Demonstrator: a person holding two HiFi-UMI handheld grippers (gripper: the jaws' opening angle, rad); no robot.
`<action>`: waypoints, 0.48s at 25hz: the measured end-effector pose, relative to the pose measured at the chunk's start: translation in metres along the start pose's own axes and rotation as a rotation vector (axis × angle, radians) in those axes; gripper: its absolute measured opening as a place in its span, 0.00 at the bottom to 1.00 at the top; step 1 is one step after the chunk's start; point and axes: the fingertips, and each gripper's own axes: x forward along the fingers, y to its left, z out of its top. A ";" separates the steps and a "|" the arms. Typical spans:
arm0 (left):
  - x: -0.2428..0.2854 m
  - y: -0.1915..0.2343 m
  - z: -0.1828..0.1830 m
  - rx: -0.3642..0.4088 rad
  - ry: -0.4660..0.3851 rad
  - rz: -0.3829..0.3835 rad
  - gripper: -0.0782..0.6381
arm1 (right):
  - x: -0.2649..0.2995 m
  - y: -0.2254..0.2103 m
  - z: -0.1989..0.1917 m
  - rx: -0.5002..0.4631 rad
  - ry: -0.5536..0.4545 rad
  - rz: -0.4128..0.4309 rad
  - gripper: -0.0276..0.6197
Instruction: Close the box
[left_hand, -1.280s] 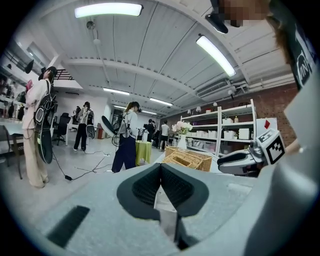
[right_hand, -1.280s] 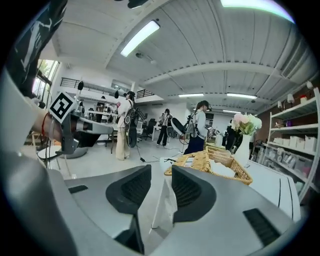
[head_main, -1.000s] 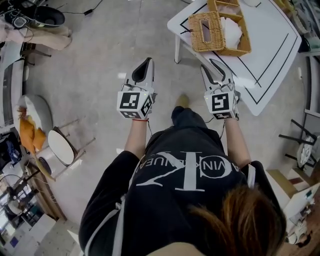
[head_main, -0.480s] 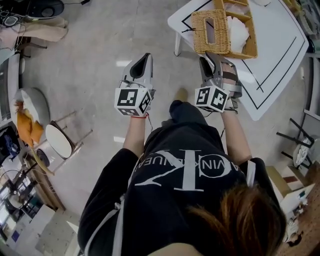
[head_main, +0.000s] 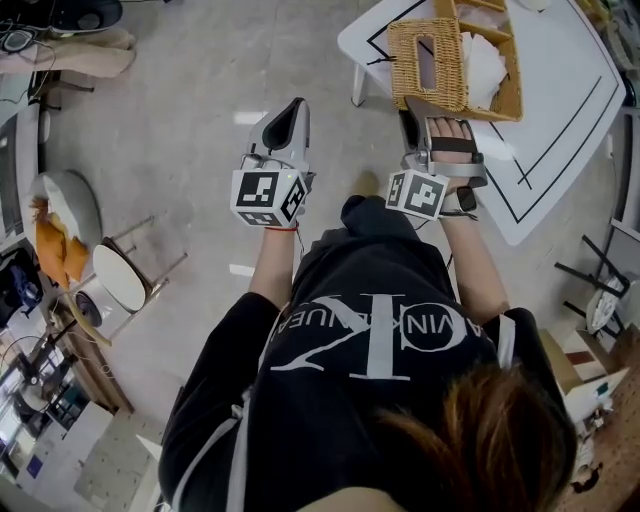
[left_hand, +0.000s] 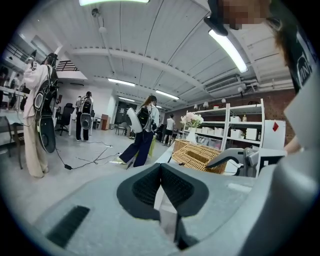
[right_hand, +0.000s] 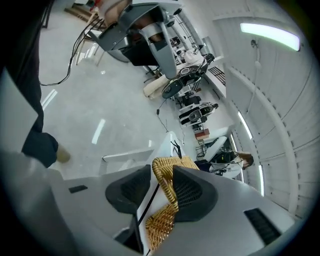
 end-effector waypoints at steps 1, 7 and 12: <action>0.002 -0.001 0.000 -0.002 -0.001 -0.001 0.12 | 0.001 0.000 0.000 -0.008 0.000 0.002 0.25; 0.005 0.000 -0.004 -0.010 0.009 0.004 0.12 | -0.001 -0.006 0.004 0.036 -0.046 -0.008 0.23; 0.009 -0.003 0.001 -0.003 0.000 -0.001 0.12 | -0.012 -0.020 0.012 0.157 -0.122 -0.040 0.23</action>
